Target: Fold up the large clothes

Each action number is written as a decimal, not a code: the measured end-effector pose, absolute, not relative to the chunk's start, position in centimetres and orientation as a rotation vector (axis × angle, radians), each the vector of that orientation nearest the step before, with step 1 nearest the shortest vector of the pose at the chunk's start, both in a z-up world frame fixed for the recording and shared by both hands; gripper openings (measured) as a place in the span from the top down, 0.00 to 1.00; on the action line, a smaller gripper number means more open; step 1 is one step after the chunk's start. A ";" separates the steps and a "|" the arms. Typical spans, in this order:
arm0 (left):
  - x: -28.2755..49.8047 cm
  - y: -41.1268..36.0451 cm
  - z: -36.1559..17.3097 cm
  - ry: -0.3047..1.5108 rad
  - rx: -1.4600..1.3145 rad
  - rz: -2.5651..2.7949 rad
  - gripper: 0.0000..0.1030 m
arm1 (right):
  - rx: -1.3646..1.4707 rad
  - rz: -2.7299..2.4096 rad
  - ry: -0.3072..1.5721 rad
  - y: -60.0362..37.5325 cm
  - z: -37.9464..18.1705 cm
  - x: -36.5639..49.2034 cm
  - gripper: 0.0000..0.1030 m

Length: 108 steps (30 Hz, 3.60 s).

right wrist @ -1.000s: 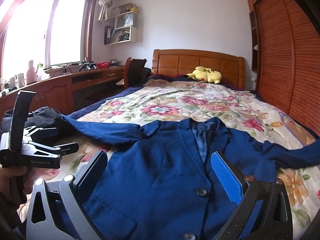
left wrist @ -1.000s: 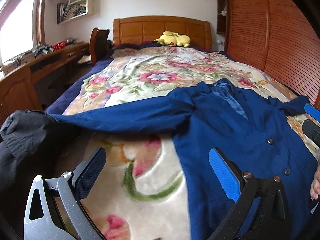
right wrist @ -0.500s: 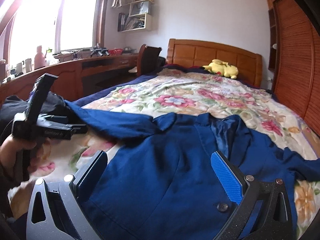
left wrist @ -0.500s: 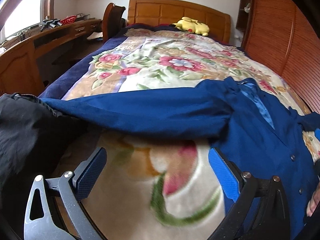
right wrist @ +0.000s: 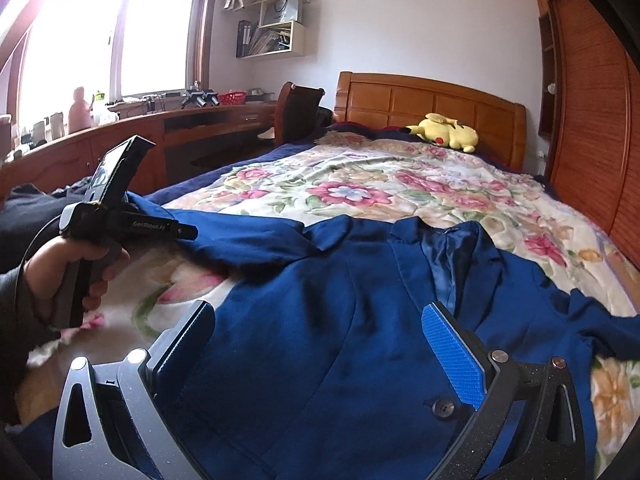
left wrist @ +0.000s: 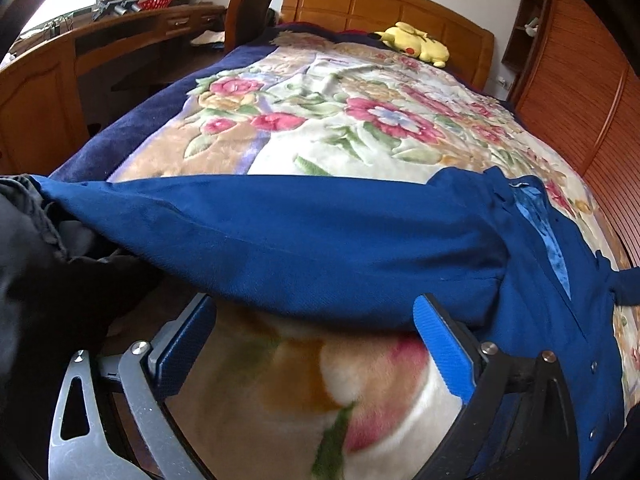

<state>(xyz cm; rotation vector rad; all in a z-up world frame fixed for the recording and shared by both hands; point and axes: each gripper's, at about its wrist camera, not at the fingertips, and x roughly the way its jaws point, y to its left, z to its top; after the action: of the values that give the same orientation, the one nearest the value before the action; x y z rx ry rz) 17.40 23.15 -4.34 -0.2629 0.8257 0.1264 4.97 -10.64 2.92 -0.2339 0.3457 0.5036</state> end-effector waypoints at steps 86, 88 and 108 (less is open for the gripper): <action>11.0 15.1 -3.4 0.799 0.113 -0.007 0.23 | -0.203 0.399 0.336 -16.2 3.9 4.0 0.00; 11.5 16.0 -3.9 0.828 0.102 -0.005 0.23 | -0.212 0.403 0.339 -16.1 3.8 4.1 0.00; 15.7 19.1 -6.7 0.919 0.017 0.036 0.40 | -0.241 0.415 0.353 -15.8 3.7 4.1 0.00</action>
<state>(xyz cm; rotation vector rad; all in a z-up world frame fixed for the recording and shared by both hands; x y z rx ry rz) 15.72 19.12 -6.72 0.0168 0.9187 0.0364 4.11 -15.75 3.69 -0.2406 0.3529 0.4147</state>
